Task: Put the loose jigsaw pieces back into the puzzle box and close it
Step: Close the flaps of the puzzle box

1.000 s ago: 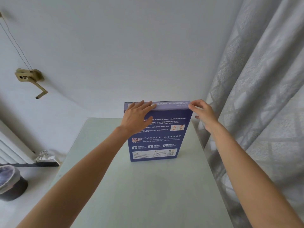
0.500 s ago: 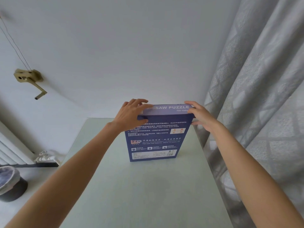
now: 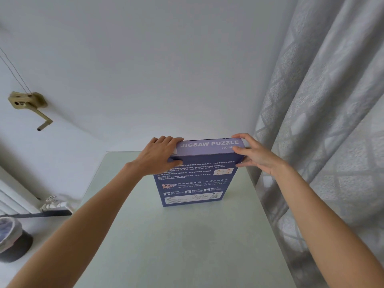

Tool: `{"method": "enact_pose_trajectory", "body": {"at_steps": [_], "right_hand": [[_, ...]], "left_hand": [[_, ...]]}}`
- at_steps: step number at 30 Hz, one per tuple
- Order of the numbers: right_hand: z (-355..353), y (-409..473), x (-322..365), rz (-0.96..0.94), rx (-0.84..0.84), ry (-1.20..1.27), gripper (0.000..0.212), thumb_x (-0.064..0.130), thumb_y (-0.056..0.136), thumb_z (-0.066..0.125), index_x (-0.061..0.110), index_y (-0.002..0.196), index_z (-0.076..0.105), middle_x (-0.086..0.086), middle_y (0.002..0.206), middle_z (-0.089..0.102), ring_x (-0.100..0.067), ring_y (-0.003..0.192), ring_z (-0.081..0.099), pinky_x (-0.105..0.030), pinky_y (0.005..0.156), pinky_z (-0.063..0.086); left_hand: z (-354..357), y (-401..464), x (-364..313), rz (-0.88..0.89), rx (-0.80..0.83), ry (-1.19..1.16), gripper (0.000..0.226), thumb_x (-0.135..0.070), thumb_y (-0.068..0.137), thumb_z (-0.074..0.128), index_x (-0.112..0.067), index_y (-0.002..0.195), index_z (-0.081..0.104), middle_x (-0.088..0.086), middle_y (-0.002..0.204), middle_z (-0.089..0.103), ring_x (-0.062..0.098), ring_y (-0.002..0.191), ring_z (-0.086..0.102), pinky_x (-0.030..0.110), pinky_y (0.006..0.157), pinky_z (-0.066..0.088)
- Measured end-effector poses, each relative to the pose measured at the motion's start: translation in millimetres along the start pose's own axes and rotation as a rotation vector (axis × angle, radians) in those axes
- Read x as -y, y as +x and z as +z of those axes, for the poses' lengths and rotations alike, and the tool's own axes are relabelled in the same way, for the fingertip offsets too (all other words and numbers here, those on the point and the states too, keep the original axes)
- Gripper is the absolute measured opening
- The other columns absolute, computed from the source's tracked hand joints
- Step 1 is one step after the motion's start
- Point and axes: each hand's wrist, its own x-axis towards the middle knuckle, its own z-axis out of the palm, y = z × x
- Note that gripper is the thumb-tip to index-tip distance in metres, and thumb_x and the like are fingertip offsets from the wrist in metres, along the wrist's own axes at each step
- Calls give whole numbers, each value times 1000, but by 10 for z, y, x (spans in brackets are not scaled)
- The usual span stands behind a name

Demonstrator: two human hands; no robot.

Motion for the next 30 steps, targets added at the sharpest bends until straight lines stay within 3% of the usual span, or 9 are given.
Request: {"method": "enact_pose_trajectory", "body": {"at_steps": [6, 10, 13, 16, 18, 22, 26, 28, 30], "right_hand": [[182, 30, -186, -117, -28, 13, 35, 11, 84, 67, 26, 111, 51, -14, 113, 60, -21, 98, 62, -39, 82, 57], [517, 80, -460, -223, -160, -53, 40, 7, 78, 73, 32, 101, 53, 1, 104, 62, -11, 90, 60, -30, 83, 53], [776, 124, -677, -289, -214, -91, 40, 4, 77, 74, 27, 100, 52, 13, 103, 59, 2, 93, 58, -18, 86, 45], [957, 84, -891, -300, -225, -108, 40, 1, 76, 73, 23, 101, 51, 14, 102, 58, 1, 94, 57, -15, 88, 44], [1042, 19, -1058, -268, -220, -111, 43, -1, 76, 72, 28, 98, 49, 13, 100, 57, -7, 93, 56, -19, 86, 45], [1181, -195, -1388, -116, -181, -170, 48, 1, 77, 72, 28, 106, 44, 5, 100, 59, -15, 84, 58, -24, 75, 47], [1332, -311, -1606, 90, -141, -262, 83, -1, 78, 70, 16, 144, 23, 5, 119, 55, -16, 101, 57, -25, 87, 42], [1442, -360, -1724, 219, -159, -273, 86, 1, 79, 69, 9, 147, 17, 1, 125, 53, -19, 111, 55, -29, 96, 40], [1560, -396, -1844, 298, -186, -245, 77, 2, 78, 68, 8, 144, 29, -5, 131, 55, -23, 114, 55, -34, 97, 42]], "left_hand": [[80, -137, 32, -51, -133, -57, 63, -38, 74, 72, -22, 128, 45, -4, 118, 56, 19, 106, 49, 29, 92, 32], [315, -295, 163, -73, -222, 17, 58, -27, 65, 78, -17, 117, 54, 0, 106, 60, 25, 96, 54, 35, 88, 36], [488, -399, 222, -91, -221, 60, 51, -21, 64, 75, -16, 111, 55, -1, 103, 61, 25, 93, 56, 37, 88, 38], [678, -578, 222, -88, -133, 33, 54, -15, 61, 73, -16, 109, 50, -1, 108, 59, 26, 97, 58, 39, 89, 41], [806, -714, 201, -65, -36, -11, 59, -15, 61, 72, -18, 113, 45, 0, 122, 55, 28, 104, 57, 40, 88, 44], [1058, -929, 130, -15, 145, -19, 84, -29, 62, 75, -26, 136, 35, 2, 144, 37, 29, 120, 49, 44, 90, 46], [1301, -1155, 51, -40, 321, 6, 89, -45, 72, 71, -36, 144, 19, 1, 148, 31, 26, 131, 36, 41, 100, 39], [1392, -1289, -16, -41, 377, 3, 89, -46, 73, 71, -36, 144, 19, 0, 149, 30, 25, 134, 30, 41, 104, 36], [1491, -1424, -43, -48, 409, -15, 88, -45, 74, 71, -36, 145, 20, 1, 150, 28, 25, 136, 27, 41, 105, 34]]}}
